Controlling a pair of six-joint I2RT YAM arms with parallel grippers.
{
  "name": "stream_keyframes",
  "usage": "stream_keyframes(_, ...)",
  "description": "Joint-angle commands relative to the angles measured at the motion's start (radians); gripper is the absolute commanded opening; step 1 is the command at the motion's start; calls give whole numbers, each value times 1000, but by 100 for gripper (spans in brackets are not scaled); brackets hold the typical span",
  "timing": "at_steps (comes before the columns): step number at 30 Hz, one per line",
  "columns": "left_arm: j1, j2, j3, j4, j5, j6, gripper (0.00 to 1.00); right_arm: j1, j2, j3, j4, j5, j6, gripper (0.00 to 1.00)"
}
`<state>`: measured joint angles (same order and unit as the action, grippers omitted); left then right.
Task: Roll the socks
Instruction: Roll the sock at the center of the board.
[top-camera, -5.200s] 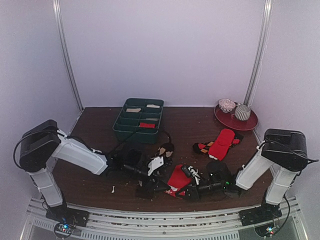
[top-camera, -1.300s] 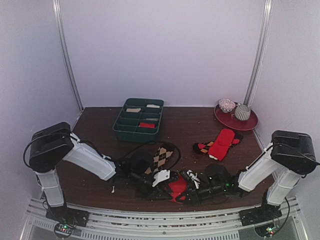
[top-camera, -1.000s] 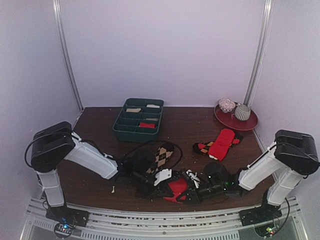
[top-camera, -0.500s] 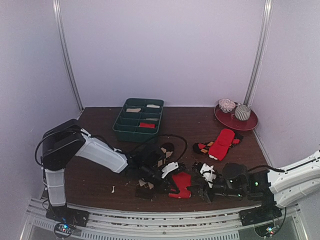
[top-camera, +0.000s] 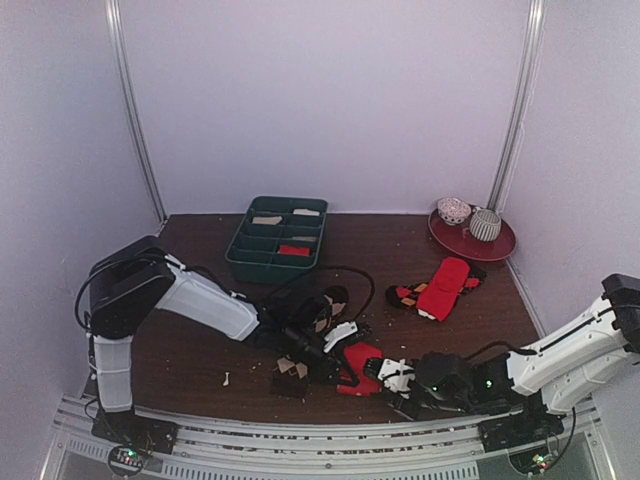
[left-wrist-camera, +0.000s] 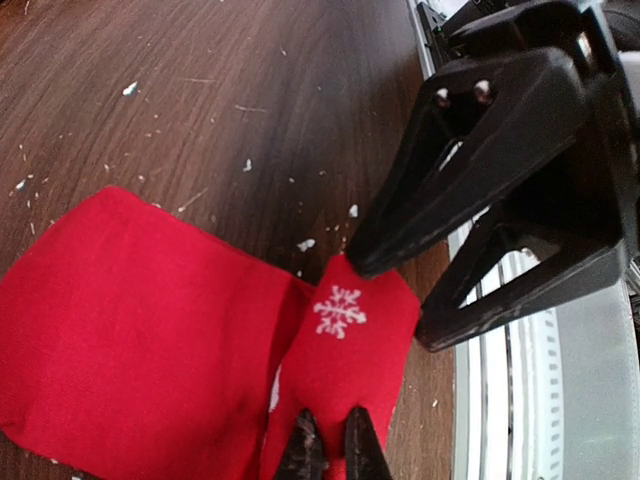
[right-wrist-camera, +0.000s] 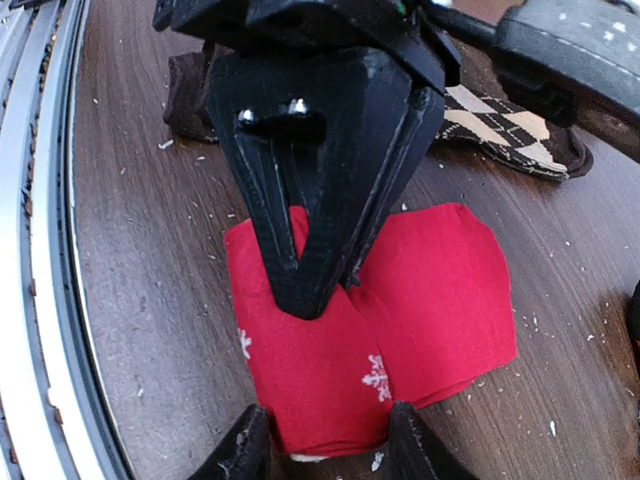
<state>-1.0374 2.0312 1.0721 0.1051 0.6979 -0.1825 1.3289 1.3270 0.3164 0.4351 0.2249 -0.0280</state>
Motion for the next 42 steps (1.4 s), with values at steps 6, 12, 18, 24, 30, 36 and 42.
stream_keyframes(6, 26, 83, -53, -209, -92, 14, 0, 22, 97, 53, 55, 12, -13, 48)
stream_keyframes(12, 30, 78, -57, -202, -65, 24, 0, 23, 185, 61, 69, -3, 33, 51)
stream_keyframes(18, 30, 26, -61, -182, -42, 57, 0, 10, 251, 16, 142, -34, 156, 34)
stream_keyframes(24, 30, -77, -66, -131, -141, 72, 19, -40, 224, -42, 199, -114, 296, 17)
stream_keyframes(30, 30, -306, -184, 90, -195, 118, 39, -129, 186, -63, 140, -320, 433, 16)
stream_keyframes(36, 13, -418, -311, 306, -176, 228, 49, -269, 231, -43, 70, -609, 512, 16)
stream_keyframes(42, 1, -312, -311, 353, -164, 280, 53, -367, 348, 18, 38, -812, 546, 17)
